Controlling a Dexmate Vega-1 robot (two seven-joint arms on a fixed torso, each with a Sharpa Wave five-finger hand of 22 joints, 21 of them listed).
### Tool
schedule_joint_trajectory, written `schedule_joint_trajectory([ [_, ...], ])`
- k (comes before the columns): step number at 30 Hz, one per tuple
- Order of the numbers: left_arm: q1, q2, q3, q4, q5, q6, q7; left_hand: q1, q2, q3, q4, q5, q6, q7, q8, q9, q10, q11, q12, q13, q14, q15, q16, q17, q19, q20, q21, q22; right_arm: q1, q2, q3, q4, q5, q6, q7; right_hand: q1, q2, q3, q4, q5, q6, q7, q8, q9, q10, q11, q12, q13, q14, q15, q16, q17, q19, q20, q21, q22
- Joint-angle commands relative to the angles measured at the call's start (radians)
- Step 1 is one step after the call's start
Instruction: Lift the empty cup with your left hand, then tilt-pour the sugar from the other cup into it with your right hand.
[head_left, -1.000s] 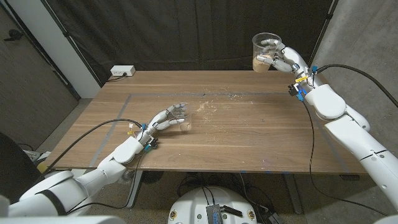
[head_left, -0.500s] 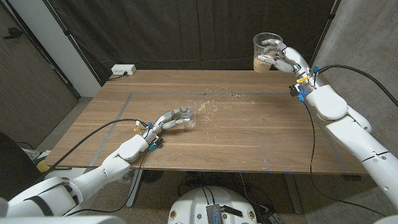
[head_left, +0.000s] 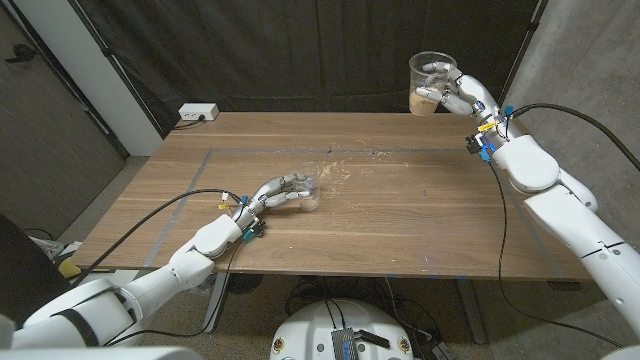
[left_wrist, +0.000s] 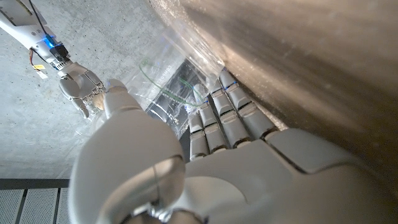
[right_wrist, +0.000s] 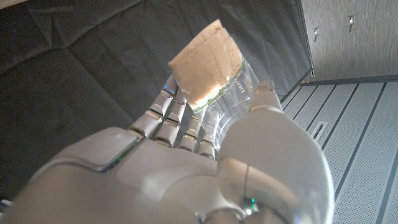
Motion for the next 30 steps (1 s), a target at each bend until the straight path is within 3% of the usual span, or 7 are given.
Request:
schedule_joint_trajectory([
  [1,0.015,0.040,-0.035,-0.084,-0.024,0.061,0.071,0.004,0.006,-0.010,0.001,-0.001,0.010,0.000,0.007,0.004,0.012,-0.002,0.010,0.007,0.002,-0.104,-0.001,0.004,0.003,-0.028,0.002,0.004,0.032,0.001,-0.002,0.030,0.025,-0.029,0.019,0.002,0.008,0.006,0.002,0.003,0.006,-0.001,-0.001,0.001,0.005,-0.002,-0.005,0.003,0.009,-0.189,-0.007,0.003,-0.008,-0.095,0.007,0.003],
  [6,0.008,0.041,-0.053,-0.087,-0.067,0.098,0.070,0.006,0.009,-0.012,0.002,-0.002,0.015,0.001,0.010,0.007,0.014,0.000,0.013,0.011,0.005,-0.103,-0.002,0.007,0.003,-0.029,0.004,0.006,0.063,-0.004,-0.008,0.046,0.042,-0.052,0.039,0.003,0.007,0.006,0.002,0.003,0.007,0.000,-0.001,0.001,0.005,0.001,-0.006,0.004,0.010,-0.189,-0.008,0.004,-0.008,-0.095,0.009,0.003],
  [19,-0.028,0.105,-0.096,-0.236,-0.047,0.261,0.187,0.012,0.014,-0.018,0.006,-0.007,0.025,-0.002,0.018,0.014,0.017,-0.003,0.021,0.022,0.007,-0.105,-0.005,0.017,0.001,-0.030,0.008,0.008,0.182,-0.011,-0.035,0.158,0.119,-0.070,0.113,0.003,0.007,0.008,0.002,0.003,0.008,-0.001,-0.004,0.002,0.007,0.000,-0.010,0.007,0.011,-0.189,-0.012,0.007,-0.010,-0.096,0.012,0.002],
  [30,-0.087,0.121,-0.095,-0.301,0.001,0.367,0.223,0.009,0.018,-0.026,0.013,-0.011,0.023,-0.006,0.021,0.020,0.011,-0.001,0.024,0.031,0.002,-0.106,-0.011,0.025,-0.002,-0.033,0.009,0.007,0.215,-0.032,-0.036,0.205,0.164,-0.054,0.141,0.002,0.007,0.011,0.002,0.002,0.010,-0.001,-0.006,0.003,0.007,-0.001,-0.014,0.009,0.011,-0.189,-0.017,0.009,-0.013,-0.096,0.016,0.001],
])
